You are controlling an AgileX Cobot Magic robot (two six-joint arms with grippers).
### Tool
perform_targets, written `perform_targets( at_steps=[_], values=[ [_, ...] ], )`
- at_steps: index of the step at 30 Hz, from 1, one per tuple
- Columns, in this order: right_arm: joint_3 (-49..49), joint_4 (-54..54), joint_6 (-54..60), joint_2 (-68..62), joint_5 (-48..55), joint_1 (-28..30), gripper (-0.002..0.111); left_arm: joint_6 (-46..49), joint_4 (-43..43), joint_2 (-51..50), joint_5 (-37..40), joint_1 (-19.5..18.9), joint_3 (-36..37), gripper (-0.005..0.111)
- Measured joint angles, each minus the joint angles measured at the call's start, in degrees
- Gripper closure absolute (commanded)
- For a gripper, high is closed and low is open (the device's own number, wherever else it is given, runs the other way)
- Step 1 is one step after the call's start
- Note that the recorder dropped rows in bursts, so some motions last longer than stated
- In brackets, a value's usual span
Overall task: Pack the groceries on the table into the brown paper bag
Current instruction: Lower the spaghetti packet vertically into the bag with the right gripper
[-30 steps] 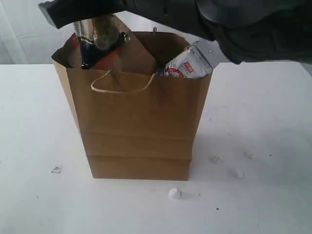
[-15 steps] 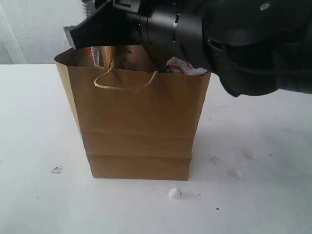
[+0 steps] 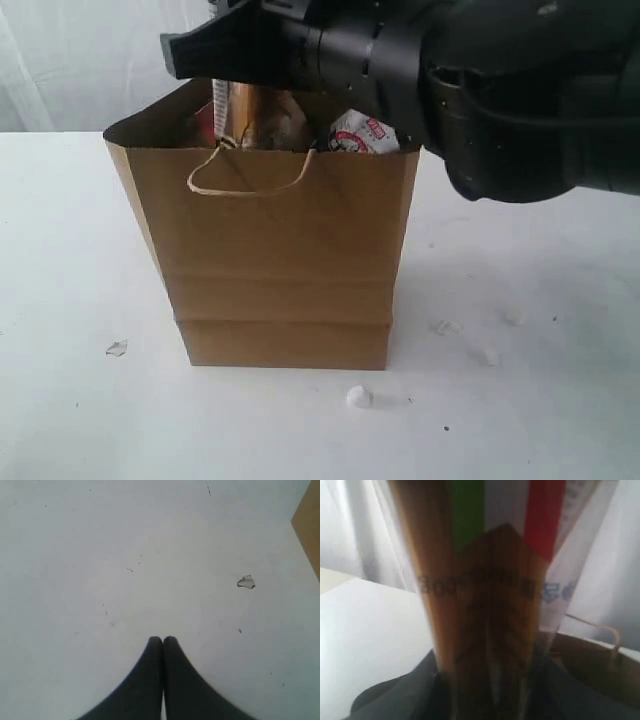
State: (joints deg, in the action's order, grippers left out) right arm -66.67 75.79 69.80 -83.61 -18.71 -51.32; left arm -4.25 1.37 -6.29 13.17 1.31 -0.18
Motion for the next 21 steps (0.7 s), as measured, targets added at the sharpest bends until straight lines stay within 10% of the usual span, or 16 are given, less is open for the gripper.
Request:
perform_targets(
  at_steps=[21],
  values=[
    [-1.3, 3.7, -0.2, -5.2, 1.1, -0.1, 0.108, 0.0, 0.0, 0.0, 0.0, 0.0, 0.0, 0.107]
  ],
)
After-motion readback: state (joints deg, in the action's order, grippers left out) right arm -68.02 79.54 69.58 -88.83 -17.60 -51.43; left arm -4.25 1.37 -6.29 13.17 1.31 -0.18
